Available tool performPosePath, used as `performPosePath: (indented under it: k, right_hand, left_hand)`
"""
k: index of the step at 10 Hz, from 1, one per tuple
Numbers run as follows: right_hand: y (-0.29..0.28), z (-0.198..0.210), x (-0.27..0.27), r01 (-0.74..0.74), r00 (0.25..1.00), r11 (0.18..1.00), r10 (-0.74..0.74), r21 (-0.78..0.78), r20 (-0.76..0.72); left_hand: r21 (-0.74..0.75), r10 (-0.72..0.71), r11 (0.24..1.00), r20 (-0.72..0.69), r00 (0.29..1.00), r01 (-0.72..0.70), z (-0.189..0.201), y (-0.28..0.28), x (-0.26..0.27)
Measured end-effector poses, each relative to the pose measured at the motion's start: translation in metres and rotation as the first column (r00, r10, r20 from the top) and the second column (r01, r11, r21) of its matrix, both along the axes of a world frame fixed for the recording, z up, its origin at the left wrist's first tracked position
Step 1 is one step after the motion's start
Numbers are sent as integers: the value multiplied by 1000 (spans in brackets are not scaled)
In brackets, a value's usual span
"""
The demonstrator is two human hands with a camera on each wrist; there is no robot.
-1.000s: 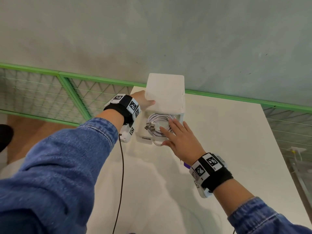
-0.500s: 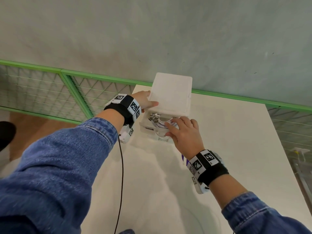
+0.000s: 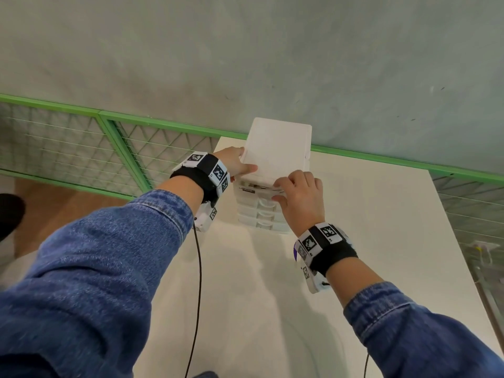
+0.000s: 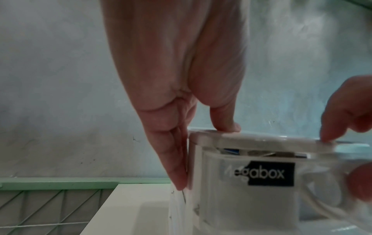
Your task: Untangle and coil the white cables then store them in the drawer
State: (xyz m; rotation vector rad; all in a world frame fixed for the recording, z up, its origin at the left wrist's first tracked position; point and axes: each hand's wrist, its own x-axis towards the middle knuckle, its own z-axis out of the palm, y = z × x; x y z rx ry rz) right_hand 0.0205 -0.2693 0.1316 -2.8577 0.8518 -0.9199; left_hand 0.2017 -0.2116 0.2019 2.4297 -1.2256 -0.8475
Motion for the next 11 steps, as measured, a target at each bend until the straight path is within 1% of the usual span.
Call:
performPosePath:
  k: [1, 2, 3, 4, 5, 6, 9, 10, 11]
  right_hand:
    - [-1, 0, 1, -29, 1000, 999, 30, -36, 2]
    - [-2, 1, 3, -12, 1000, 1000, 12, -25, 7]
    - [-10, 2, 6, 72, 997, 991, -74, 112, 13]
    - [-17, -6, 3, 97, 995, 963, -93, 250, -31]
    - [-19, -14, 2, 131, 991, 875, -123, 467, -48]
    - [-14, -14, 3, 138, 990, 872, -125, 469, -59]
    - [-14, -14, 4, 131, 991, 853, -118, 505, -58]
    - [-16, -8, 2, 106, 994, 841, -83, 530, -66]
    - [-19, -12, -15, 87, 996, 818, -75, 569, -46]
  left_hand:
    - [-9, -2, 1000, 0, 1000, 2, -1, 0, 1]
    - [-20, 1, 1000, -2, 1000, -1, -1, -1, 1]
    - [-17, 17, 1000, -41, 999, -18, -2, -2, 2]
    - [-14, 23, 1000, -53, 998, -23, -5, -4, 3]
    - [-14, 38, 999, -66, 997, -39, -7, -5, 4]
    - [-16, 44, 999, -80, 996, -45, -8, -6, 5]
    - [-22, 35, 999, -56, 998, -36, -8, -5, 4]
    - [-44, 74, 996, -69, 995, -77, -13, -4, 7]
    - [-72, 134, 988, -56, 989, -138, -30, 3, 7]
